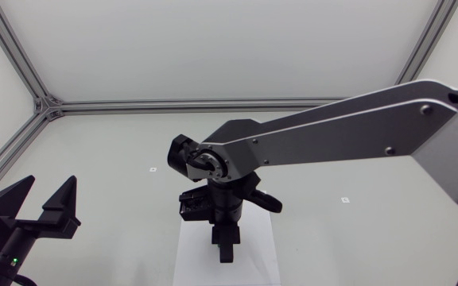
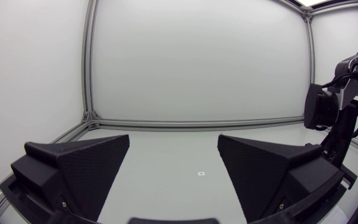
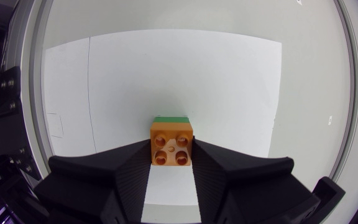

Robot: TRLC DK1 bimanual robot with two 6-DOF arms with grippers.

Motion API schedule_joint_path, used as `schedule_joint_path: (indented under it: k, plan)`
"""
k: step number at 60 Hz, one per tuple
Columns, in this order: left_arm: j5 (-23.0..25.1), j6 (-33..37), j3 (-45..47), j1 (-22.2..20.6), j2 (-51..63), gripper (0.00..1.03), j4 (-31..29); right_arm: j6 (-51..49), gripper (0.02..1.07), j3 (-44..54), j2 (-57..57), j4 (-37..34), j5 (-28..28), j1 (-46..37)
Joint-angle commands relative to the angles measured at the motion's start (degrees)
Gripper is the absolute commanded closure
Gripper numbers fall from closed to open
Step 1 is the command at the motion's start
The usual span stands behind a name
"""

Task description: Pick up the orange 2x2 brick with the right arm and stack it on top of the green 2x2 brick in the center

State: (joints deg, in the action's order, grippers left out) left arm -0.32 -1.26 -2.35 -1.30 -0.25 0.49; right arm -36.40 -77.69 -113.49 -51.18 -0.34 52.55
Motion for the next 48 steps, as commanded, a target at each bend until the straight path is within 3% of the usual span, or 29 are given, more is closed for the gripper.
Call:
schedule_joint_path:
  k: [1,6,13,18,48]
  plan:
    - [0.23,0.73,2.35,0.16,-0.45,0.04,-0.84,0.72,0.94,3.6,-4.81,1.96,0.25,0.27]
    - [0.23,0.73,2.35,0.16,-0.45,0.04,-0.76,0.89,0.86,3.51,-4.37,2.05,0.34,0.09]
    - [0.23,0.73,2.35,0.16,-0.45,0.04,-0.84,1.16,0.65,3.6,-3.75,2.22,0.69,0.0]
    - [0.23,0.73,2.35,0.16,-0.45,0.04,-0.84,1.25,0.6,3.6,-3.14,2.49,0.69,0.0]
    - [0.23,0.73,2.35,0.16,-0.45,0.04,-0.84,0.89,0.55,4.13,-1.64,3.54,0.6,0.18]
